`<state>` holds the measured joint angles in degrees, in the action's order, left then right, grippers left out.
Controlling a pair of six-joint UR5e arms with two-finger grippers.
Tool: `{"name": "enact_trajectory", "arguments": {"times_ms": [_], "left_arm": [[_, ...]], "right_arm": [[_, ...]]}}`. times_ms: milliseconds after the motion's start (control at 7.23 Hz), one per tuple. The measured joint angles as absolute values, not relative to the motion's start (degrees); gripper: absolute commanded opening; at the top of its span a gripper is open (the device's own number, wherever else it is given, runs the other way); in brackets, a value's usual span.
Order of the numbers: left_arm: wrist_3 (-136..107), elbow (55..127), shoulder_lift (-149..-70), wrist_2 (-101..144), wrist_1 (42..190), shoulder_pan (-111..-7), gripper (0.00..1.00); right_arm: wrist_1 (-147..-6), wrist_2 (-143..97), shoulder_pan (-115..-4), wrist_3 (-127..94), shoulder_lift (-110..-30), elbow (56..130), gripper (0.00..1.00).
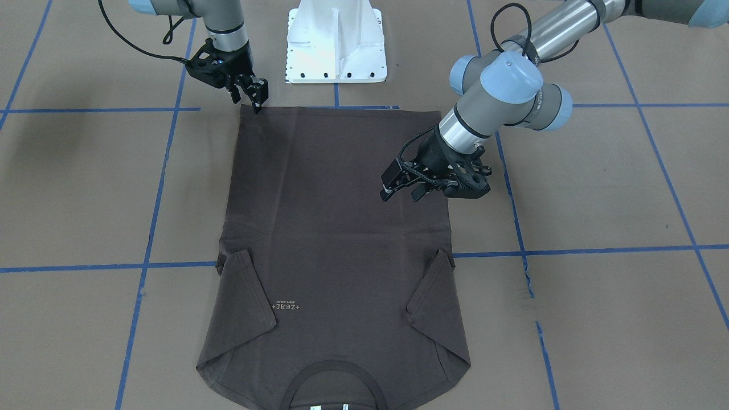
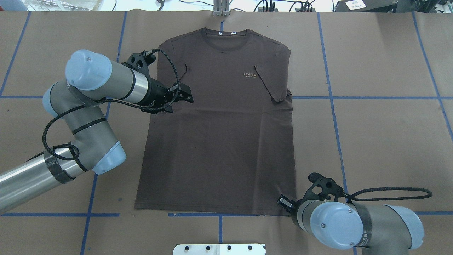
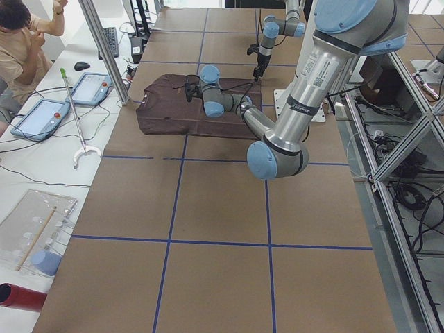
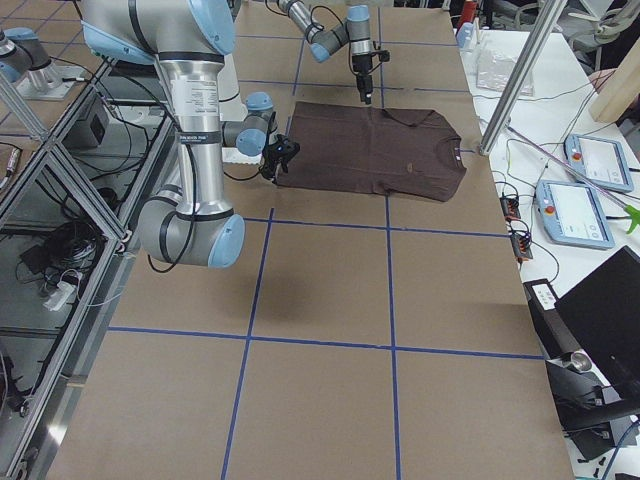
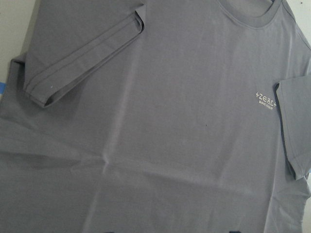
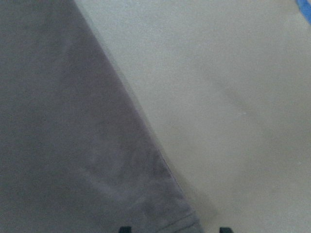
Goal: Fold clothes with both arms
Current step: 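Move the right gripper down to the shirt's hem corner nearest the robot, then move the left gripper down to the other hem corner nearest the robot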
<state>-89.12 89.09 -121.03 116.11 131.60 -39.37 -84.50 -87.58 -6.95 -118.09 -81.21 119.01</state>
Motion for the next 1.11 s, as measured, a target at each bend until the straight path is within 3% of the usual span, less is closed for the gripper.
{"name": "enact_trajectory", "arguments": {"times_ms": [138, 277, 415, 1107], "left_arm": [[-89.1, 89.1, -121.0, 116.1, 131.6, -39.4, 0.83], [-89.1, 89.1, -121.0, 116.1, 131.6, -39.4, 0.83], [-89.1, 89.1, -121.0, 116.1, 131.6, -39.4, 0.83], [-89.8, 90.3, -120.0, 115.9, 131.4, -39.5, 0.87]], "right_arm": [[-84.5, -87.6, -6.8, -118.1, -81.1, 118.4, 0.45], [-84.5, -87.7, -6.8, -118.1, -81.2, 118.1, 0.17], [-84.5, -87.8, -6.7, -118.1, -81.2, 117.9, 0.0], [-84.5, -91.0, -8.4, -117.5, -80.8, 119.1, 0.0]]}}
